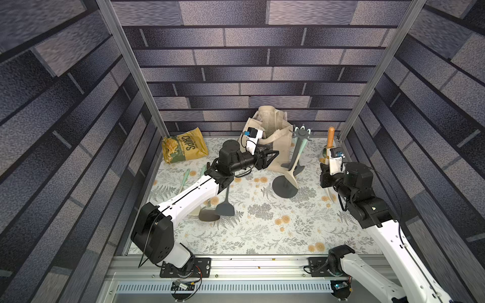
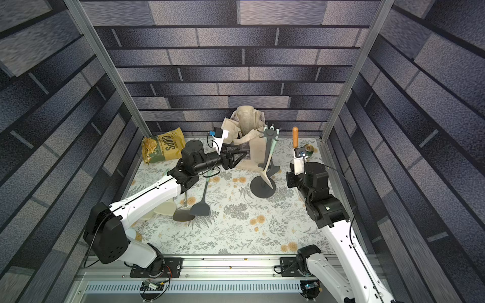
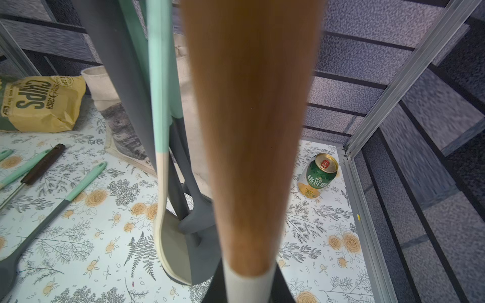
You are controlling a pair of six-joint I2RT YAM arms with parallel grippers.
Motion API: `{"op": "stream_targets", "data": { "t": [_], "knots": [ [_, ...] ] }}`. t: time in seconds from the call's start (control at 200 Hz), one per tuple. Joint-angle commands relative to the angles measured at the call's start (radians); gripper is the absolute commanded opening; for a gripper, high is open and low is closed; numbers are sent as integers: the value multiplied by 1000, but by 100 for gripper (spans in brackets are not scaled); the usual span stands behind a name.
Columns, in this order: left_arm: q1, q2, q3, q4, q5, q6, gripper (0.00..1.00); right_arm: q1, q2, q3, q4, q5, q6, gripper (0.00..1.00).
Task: Take the spatula off the kitchen utensil rack
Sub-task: Take off the spatula from the rack.
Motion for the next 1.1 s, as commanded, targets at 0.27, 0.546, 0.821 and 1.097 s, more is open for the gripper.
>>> {"op": "stream_targets", "data": {
  "t": [0.27, 0.546, 0.821, 1.097],
  "knots": [
    [-123, -210, 49, -86, 30, 92, 67, 12, -130, -94, 107, -190, 50, 0],
    [-182, -201, 102, -122, -66, 120, 68, 135, -37, -25, 143, -94, -7, 0],
    [-244, -137, 236, -204, -212, 156, 70, 339, 35, 15, 193, 72, -112, 0],
    [-312, -98, 247, -186, -390, 180, 69, 476, 45, -27, 287, 232, -151, 0]
  ]
}}
